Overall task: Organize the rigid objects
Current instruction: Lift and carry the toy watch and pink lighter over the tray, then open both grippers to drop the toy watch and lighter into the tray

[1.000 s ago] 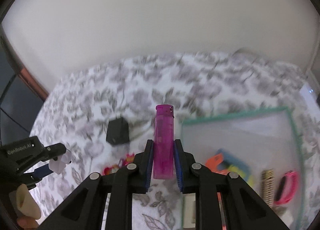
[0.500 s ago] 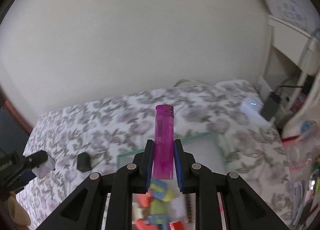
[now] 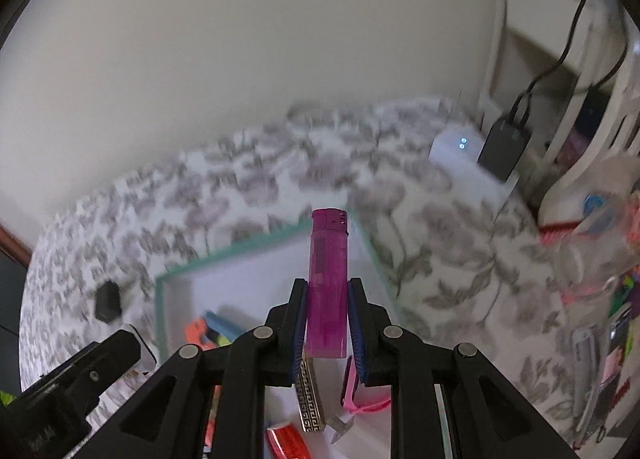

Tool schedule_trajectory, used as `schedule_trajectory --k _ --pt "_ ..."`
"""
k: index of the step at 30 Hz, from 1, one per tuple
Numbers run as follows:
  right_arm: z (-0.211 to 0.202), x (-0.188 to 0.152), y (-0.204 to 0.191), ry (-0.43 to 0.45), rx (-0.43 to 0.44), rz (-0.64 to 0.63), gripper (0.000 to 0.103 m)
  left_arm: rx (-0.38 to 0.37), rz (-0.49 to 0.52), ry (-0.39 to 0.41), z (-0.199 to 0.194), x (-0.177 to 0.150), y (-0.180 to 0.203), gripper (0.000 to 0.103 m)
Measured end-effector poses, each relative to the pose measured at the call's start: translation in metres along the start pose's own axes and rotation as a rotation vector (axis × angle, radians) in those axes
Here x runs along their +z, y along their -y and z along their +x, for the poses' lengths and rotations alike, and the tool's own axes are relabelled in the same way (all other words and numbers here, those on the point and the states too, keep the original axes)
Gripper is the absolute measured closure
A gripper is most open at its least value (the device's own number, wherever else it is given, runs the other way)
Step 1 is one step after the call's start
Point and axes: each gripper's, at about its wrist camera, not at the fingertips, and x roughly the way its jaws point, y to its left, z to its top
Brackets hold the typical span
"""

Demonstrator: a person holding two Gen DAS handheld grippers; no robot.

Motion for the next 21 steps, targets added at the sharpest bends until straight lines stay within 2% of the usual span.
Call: schedule_trajectory --k 8,21 --pt "0.043 -0.02 0.013 -0.128 -0.025 0.022 0.082 0.027 0.035 -0.051 0.035 -0.013 0.008 0.042" --pt "0.045 -0.022 0.015 -0.143 -0.024 0.029 0.081 0.048 0.048 -0.091 0.055 -0.022 0.007 0.041"
